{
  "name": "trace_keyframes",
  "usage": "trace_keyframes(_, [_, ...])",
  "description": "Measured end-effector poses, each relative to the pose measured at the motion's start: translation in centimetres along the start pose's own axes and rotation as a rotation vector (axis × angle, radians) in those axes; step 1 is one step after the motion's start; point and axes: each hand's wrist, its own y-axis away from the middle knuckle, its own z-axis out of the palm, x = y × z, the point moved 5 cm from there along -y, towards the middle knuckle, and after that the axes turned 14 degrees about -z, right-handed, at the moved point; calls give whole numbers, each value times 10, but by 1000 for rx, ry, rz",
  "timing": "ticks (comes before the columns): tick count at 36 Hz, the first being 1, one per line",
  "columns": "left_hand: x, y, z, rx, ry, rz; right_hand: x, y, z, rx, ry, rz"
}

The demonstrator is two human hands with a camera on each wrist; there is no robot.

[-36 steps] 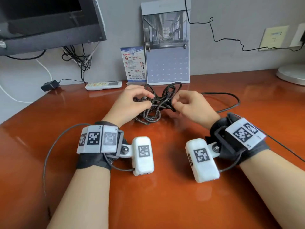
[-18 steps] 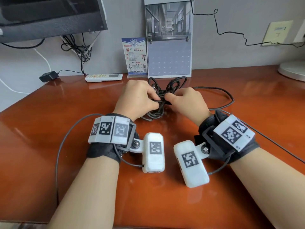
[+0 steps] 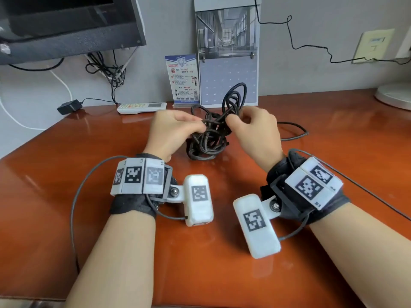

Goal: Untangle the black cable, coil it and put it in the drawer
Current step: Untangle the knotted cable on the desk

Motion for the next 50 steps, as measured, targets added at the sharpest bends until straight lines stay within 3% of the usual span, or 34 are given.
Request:
trace_keyframes(7, [13,7,23,-79,-391,177,2,4,4,-23,72,10])
trace_keyframes(12, [12,10,34,-187,-353,136,2,4,4,-32,49,10])
trace_keyframes(15, [12,11,36,-228,-125,54,0,3,3,-21,45,7])
trace_keyframes(19, [6,8,27,-276,430,-165,0,2,-2,-14,90,2])
trace_keyframes(22, [6,7,17,-216,672,-201,2,3,-1,-36,53,4])
trace_keyframes(32, [29,22,18,-111,-10,113,6,3,2,-34,72,-10])
trace_keyframes(38, [30,25,17,-84,-43,176,3,3,2,-39,67,-24])
trace_keyframes(42, [26,21,12,-79,202,76,1,0,1,-43,65,-22])
trace_keyframes(47, [15,12,1,-154,775,-240,4,-3,-7,-35,64,1])
trace_keyframes(50, [12,13,2,-188,753,-302,6,-3,-8,-40,76,22])
